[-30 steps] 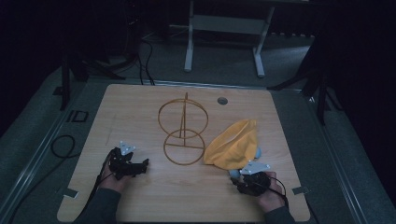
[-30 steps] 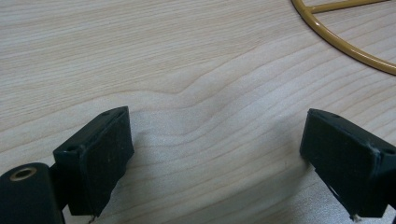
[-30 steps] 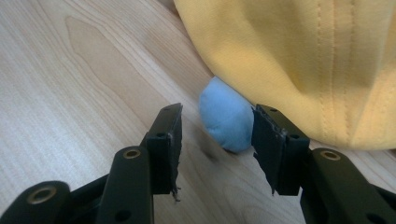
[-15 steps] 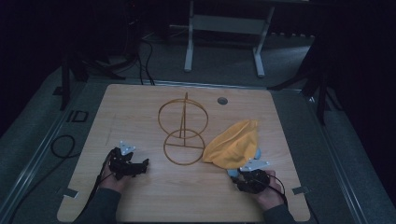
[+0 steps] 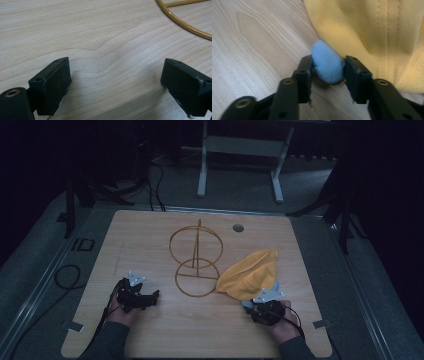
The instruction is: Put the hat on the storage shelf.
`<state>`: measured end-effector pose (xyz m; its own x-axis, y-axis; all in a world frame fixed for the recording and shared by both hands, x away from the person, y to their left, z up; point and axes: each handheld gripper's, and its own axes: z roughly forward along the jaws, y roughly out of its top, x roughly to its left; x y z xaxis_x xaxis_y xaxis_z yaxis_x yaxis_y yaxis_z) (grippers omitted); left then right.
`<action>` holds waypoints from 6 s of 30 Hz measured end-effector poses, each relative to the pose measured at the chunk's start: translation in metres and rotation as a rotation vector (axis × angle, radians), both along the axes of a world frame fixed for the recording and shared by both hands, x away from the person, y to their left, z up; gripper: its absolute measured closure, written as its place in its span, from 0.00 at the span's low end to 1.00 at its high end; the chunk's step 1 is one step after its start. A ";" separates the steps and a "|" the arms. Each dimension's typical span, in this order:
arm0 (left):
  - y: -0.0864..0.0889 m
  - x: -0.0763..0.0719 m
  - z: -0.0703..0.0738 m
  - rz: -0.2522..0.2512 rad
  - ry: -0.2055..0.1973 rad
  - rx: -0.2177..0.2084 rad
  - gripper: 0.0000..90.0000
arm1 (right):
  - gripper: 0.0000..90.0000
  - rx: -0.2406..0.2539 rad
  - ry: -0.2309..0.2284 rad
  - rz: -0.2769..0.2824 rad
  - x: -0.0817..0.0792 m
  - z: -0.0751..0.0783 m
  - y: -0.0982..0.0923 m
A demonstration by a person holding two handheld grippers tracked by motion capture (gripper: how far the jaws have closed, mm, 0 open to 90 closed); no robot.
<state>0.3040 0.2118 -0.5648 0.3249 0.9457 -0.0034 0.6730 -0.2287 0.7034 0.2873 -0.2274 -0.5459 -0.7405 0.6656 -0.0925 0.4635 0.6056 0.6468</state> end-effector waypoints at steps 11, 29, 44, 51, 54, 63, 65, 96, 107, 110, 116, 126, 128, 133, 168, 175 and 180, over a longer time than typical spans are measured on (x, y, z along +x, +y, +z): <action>0.000 0.000 0.000 0.000 0.000 0.000 0.11 | 0.90 0.002 -0.038 -0.022 -0.004 0.014 -0.006; 0.000 0.000 0.000 0.001 0.000 0.000 0.11 | 0.91 0.037 -0.130 -0.026 0.007 0.070 -0.035; 0.000 0.000 0.000 -0.002 -0.001 0.001 0.11 | 0.91 -0.020 -0.215 -0.060 0.035 0.128 -0.056; 0.000 0.000 0.000 -0.001 0.000 -0.001 0.11 | 0.91 -0.046 -0.275 -0.087 0.048 0.161 -0.062; 0.000 0.000 0.000 0.000 0.001 -0.001 0.11 | 0.91 -0.044 -0.307 -0.104 0.048 0.176 -0.065; 0.000 0.000 0.000 0.001 0.000 -0.002 0.11 | 0.91 -0.124 -0.278 -0.043 0.044 0.165 -0.043; 0.000 0.000 0.000 -0.002 0.003 0.002 0.11 | 0.91 -0.116 -0.262 -0.022 0.045 0.157 -0.036; 0.000 0.000 0.000 -0.002 0.001 0.002 0.11 | 0.59 -0.095 -0.058 0.013 0.060 0.144 -0.051; 0.000 0.000 0.000 0.002 -0.002 -0.003 0.11 | 0.54 -0.161 0.019 0.029 0.068 0.134 -0.055; 0.000 0.000 0.000 0.002 -0.002 -0.003 0.11 | 0.54 -0.179 0.039 0.028 0.071 0.130 -0.055; 0.000 0.000 0.000 -0.001 0.000 0.001 0.11 | 0.59 -0.229 0.083 0.052 0.076 0.120 -0.053; 0.000 0.000 0.000 0.002 -0.002 -0.003 0.11 | 0.90 -0.292 0.110 0.127 0.072 0.121 -0.050; 0.000 0.000 0.000 0.002 -0.002 -0.003 0.11 | 0.90 -0.299 0.107 0.132 0.071 0.122 -0.050; 0.000 0.000 0.000 0.002 -0.002 -0.003 0.11 | 0.91 -0.296 0.098 0.131 0.071 0.125 -0.051; 0.000 0.000 0.000 0.001 -0.002 -0.002 0.11 | 0.91 -0.299 0.029 0.168 0.078 0.157 -0.035; 0.000 0.000 0.000 0.001 -0.002 -0.002 0.11 | 0.91 -0.296 0.019 0.168 0.080 0.163 -0.035; 0.000 0.000 0.000 0.001 -0.003 -0.002 0.11 | 0.91 -0.294 0.009 0.166 0.082 0.168 -0.035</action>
